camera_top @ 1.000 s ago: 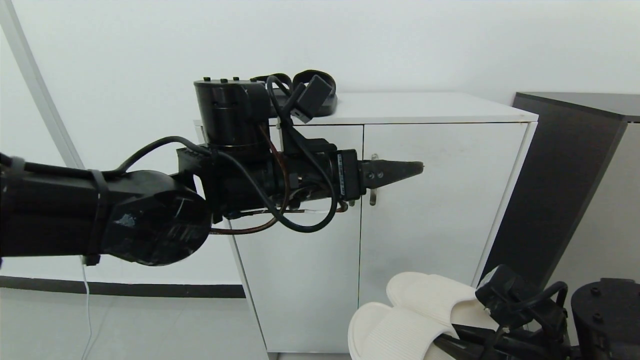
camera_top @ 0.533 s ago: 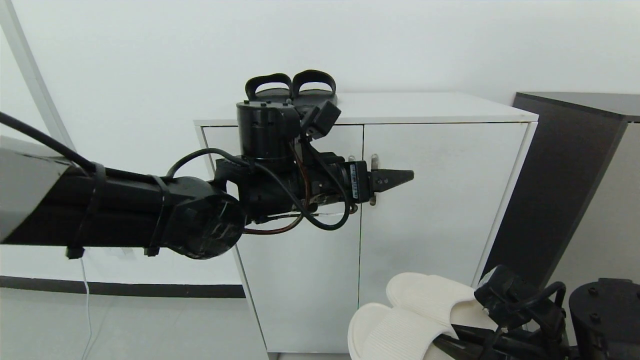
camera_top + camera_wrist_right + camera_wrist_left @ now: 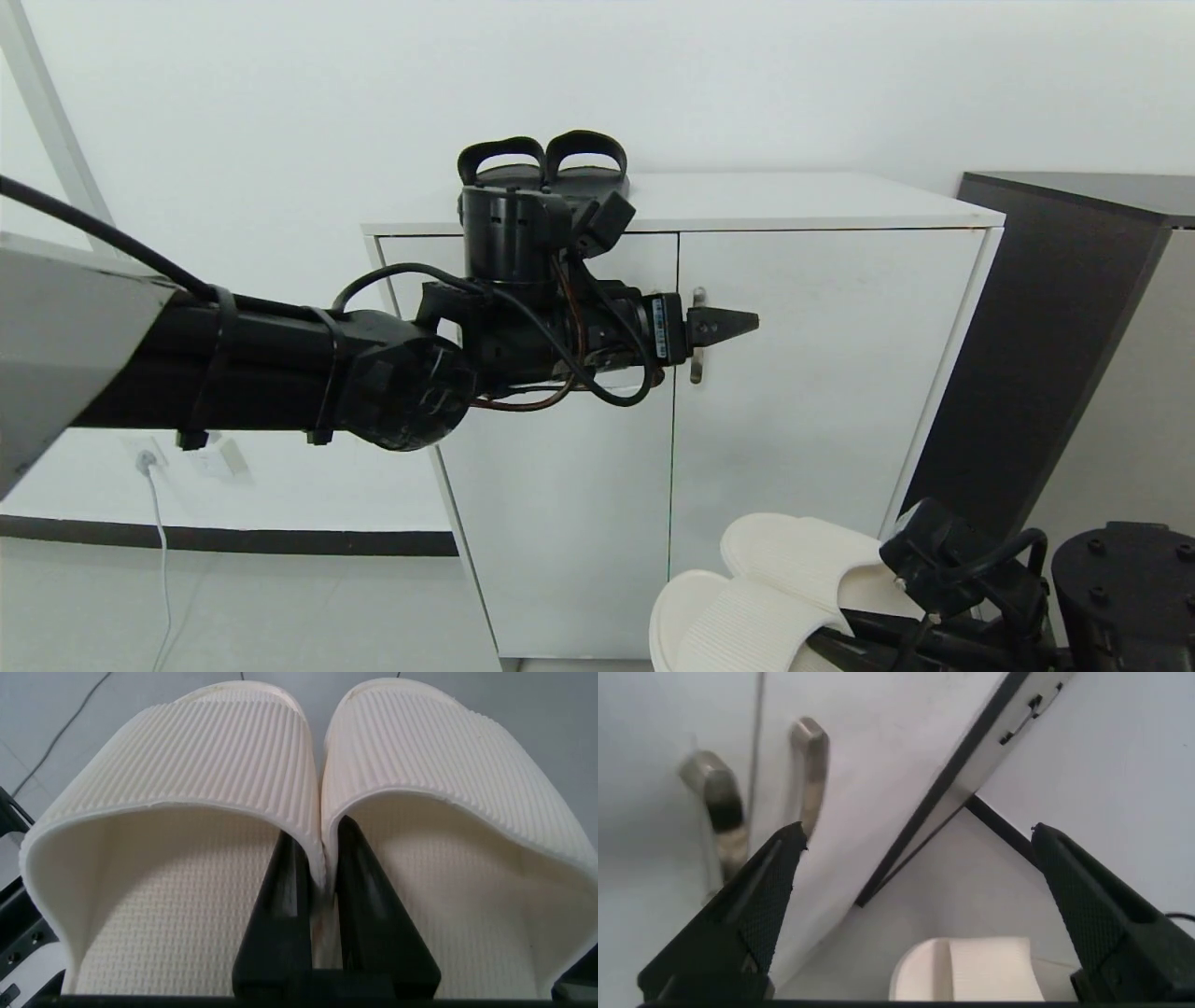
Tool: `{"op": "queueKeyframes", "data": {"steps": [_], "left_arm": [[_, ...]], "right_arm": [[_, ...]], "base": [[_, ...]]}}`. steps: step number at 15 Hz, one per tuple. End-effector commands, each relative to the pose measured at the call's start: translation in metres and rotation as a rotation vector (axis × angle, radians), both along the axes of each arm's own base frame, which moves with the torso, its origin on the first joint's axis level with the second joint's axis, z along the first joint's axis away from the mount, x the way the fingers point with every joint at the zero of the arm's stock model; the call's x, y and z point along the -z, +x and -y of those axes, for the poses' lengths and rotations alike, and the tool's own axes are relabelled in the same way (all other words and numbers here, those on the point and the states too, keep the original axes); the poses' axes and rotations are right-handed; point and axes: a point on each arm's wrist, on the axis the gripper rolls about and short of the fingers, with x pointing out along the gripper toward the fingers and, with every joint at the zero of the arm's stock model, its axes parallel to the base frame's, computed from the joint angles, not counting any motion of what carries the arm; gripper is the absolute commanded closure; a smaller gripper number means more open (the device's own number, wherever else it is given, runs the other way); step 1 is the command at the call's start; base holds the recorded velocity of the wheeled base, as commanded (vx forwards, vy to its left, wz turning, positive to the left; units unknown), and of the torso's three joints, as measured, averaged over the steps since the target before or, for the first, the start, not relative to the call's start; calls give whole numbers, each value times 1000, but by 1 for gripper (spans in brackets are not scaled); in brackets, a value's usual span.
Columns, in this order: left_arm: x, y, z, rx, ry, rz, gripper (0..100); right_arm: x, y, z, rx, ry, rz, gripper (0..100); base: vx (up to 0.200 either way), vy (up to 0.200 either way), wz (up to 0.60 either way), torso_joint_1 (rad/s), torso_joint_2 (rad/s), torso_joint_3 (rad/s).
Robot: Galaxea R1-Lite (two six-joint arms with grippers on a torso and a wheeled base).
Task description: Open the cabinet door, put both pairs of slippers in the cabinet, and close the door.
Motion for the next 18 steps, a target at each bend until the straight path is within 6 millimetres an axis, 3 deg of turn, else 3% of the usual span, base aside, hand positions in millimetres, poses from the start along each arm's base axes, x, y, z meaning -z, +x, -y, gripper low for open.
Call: {"op": "queueKeyframes", "data": {"steps": [1, 16, 17, 18], "left_arm": [[5, 5, 3, -5, 6, -7, 0], [15, 22, 16, -33, 19, -15, 0], [15, 22, 16, -33, 19, -15, 100], [15, 22, 16, -33, 19, -15, 100]], "right_arm": [[1, 0, 0, 1, -2, -1, 100], [3, 0, 0, -2, -11, -7, 100], [4, 0, 0, -2, -13, -9, 100], [5, -1, 0, -4, -17, -12, 100]], "base": [[0, 0, 0, 0, 0, 0], [0, 0, 0, 0, 0, 0], [0, 0, 0, 0, 0, 0], [0, 0, 0, 0, 0, 0]]}}
